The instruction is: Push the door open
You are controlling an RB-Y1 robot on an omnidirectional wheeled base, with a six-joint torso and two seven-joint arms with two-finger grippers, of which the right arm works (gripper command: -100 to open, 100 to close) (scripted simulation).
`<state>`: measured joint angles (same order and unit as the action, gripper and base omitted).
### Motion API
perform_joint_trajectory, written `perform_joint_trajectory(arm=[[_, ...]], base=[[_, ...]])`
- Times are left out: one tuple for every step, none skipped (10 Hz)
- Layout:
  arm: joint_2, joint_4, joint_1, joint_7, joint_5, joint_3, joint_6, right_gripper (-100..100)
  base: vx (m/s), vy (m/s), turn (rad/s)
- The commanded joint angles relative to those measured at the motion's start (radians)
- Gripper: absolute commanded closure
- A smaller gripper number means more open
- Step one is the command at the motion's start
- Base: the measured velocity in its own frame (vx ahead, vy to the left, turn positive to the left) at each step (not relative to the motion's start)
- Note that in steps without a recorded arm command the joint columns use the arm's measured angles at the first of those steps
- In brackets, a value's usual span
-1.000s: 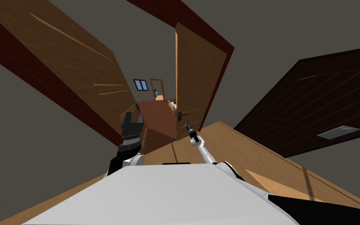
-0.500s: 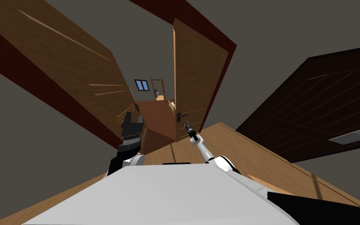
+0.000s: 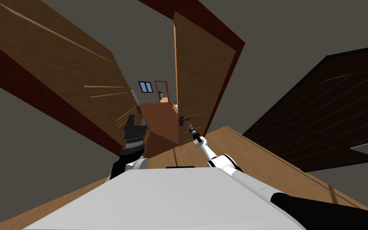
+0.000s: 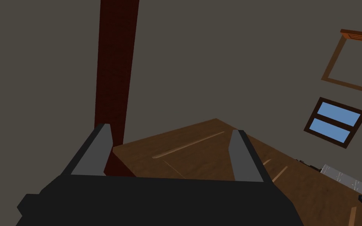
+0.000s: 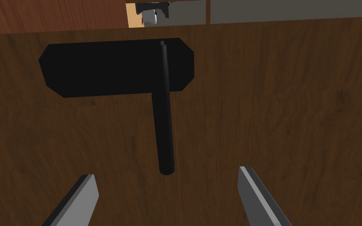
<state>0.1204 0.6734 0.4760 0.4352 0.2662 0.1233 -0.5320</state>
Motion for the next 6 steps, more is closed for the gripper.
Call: perform_joint_trajectory(arm=[[0.001,-0.035,0.022,0.008,0.007,0.002,-0.003,-100],[0.001,-0.056,0.036,0.013,0.011,0.003,-0.004,-100],[0.000,-0.049,0.030,0.008,0.008,0.001,-0.007,-100],[-0.001,-0.053,0.032,0.005,0.006,-0.003,-0.006,-100],[-0.001,-0.054,0.033,0.004,0.005,-0.004,-0.005,-100],[-0.002,-0.054,0.033,0.002,0.004,-0.006,-0.005,-100]], base=[[0.056,-0.051,0.024],[0.058,-0.055,0.030],[0.026,-0.025,0.009],[0.100,0.028,0.040],[0.171,0.060,0.026],[0.162,0.061,0.009]])
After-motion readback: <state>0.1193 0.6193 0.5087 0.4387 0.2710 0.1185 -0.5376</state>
